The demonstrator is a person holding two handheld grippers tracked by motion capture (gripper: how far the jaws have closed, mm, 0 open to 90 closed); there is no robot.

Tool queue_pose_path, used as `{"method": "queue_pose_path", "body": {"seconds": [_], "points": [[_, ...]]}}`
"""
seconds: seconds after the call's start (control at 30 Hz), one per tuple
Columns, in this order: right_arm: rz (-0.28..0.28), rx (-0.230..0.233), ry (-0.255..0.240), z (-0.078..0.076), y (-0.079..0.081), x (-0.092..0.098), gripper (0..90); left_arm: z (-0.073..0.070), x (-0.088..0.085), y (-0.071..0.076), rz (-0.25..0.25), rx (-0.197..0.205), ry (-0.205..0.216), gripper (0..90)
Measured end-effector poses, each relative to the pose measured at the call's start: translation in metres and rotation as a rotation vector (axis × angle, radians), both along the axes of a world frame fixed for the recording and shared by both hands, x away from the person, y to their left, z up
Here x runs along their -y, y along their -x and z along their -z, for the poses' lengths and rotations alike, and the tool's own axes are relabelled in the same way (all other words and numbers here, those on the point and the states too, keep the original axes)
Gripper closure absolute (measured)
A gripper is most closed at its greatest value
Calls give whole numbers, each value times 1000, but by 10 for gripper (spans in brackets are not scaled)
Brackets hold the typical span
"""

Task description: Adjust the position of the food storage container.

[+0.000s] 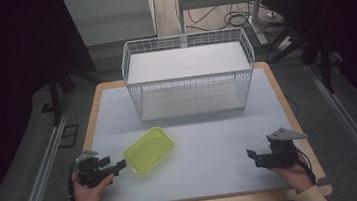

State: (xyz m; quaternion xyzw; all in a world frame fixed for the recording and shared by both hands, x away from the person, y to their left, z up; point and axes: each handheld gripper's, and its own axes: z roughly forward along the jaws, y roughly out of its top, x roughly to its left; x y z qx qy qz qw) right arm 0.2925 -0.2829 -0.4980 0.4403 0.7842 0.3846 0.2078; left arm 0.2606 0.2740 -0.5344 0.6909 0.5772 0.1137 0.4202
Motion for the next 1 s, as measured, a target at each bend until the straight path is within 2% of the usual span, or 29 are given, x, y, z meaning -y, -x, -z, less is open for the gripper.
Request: {"method": "queue_pose_path", "body": {"seconds": [0.03,0.13,0.17,0.23,0.53,0.63,0.77,0.83,0.87,1.0], "points": [[0,-4,-2,0,-1,1,71,0,-1,1,3,-1,-4,240],[-6,-38,-75,-2,-4,3,71,2,-5,5,-3,-1,-7,241],[-3,-41,-85,-3,-5,3,71,1,-7,6,-6,2,-6,241],[-2,-36,-71,-2,-6,3,72,1,-9,7,-14,8,1,241],[26,-31,-75,-1,-7,11,84,-9,-5,12,1,41,-3,240],[20,-32,-85,-1,-7,11,87,-16,-7,13,-6,57,18,249],[9,-26,-69,0,-4,9,89,-27,-3,13,26,75,21,270],[8,-22,-59,0,-4,9,90,-35,0,15,53,96,52,285],[9,-19,-56,0,-3,8,92,-38,1,16,58,104,55,287],[6,-15,-34,1,-3,5,94,-49,11,23,86,137,31,358]]}}
